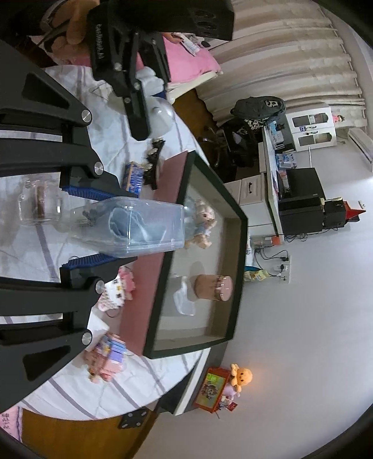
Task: Organize rigid objects
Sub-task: 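Carry astronaut and clear case over the pink box and open both tools, then move both tools back toward the hair clip and white charger, then grasp the black flower hair clip with left tool while right tool grasps white charger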
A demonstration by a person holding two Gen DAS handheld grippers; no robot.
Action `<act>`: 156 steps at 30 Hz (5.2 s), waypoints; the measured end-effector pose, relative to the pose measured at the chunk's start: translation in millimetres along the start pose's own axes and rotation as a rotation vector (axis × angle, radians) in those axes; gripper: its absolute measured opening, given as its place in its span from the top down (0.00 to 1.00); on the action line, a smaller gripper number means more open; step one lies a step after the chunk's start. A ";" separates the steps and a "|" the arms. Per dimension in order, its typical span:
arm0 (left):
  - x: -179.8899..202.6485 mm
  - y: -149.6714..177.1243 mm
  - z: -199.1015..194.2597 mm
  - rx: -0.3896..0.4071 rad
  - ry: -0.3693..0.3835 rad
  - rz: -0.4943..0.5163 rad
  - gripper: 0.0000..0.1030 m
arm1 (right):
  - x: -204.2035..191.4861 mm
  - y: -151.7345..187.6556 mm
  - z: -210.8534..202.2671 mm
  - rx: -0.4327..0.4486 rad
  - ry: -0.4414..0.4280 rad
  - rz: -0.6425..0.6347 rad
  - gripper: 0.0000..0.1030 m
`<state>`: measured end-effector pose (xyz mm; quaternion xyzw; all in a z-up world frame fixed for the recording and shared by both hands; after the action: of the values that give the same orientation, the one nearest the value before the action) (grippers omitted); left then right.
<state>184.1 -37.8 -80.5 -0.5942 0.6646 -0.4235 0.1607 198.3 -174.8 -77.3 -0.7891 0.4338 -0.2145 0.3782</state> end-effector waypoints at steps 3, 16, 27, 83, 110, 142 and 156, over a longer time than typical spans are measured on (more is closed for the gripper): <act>-2.0 -19.5 -2.8 0.032 -0.005 0.007 0.48 | 1.1 -11.5 -4.6 0.018 0.008 -0.010 0.68; -22.4 -114.5 40.0 0.092 -0.060 -0.009 0.48 | 48.9 -94.9 -1.7 0.086 0.093 0.005 0.68; -39.3 -139.4 142.6 -0.049 -0.183 -0.011 0.48 | 110.3 -85.3 77.5 -0.049 0.178 0.162 0.68; -12.0 34.2 -70.2 0.107 -0.264 -0.026 0.00 | 7.5 41.1 -81.6 0.099 0.353 0.298 0.00; -32.2 39.6 -6.0 -0.011 -0.266 -0.072 0.00 | 58.7 71.4 -45.5 -0.056 0.400 0.338 0.00; -84.7 13.0 75.1 -0.272 -0.235 0.100 0.00 | 78.5 75.9 28.7 -0.282 0.359 0.417 0.05; -79.1 10.5 79.2 -0.248 -0.152 0.075 0.38 | 92.2 67.8 37.5 -0.272 0.377 0.371 0.41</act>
<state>253.1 5.4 -158.0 -0.6146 0.7196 -0.2855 0.1519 236.9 -260.4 -152.8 -0.6862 0.6580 -0.2244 0.2143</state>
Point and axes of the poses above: each gripper's, at about its wrist camera, not at the fingertips, and z roughly the way its jaws point, x to its right, y to its underside, the point moved 5 cm from there along z, roughly the way its jaws point, and after that the axes turned 6 degrees about -z, right-handed, at the moved point
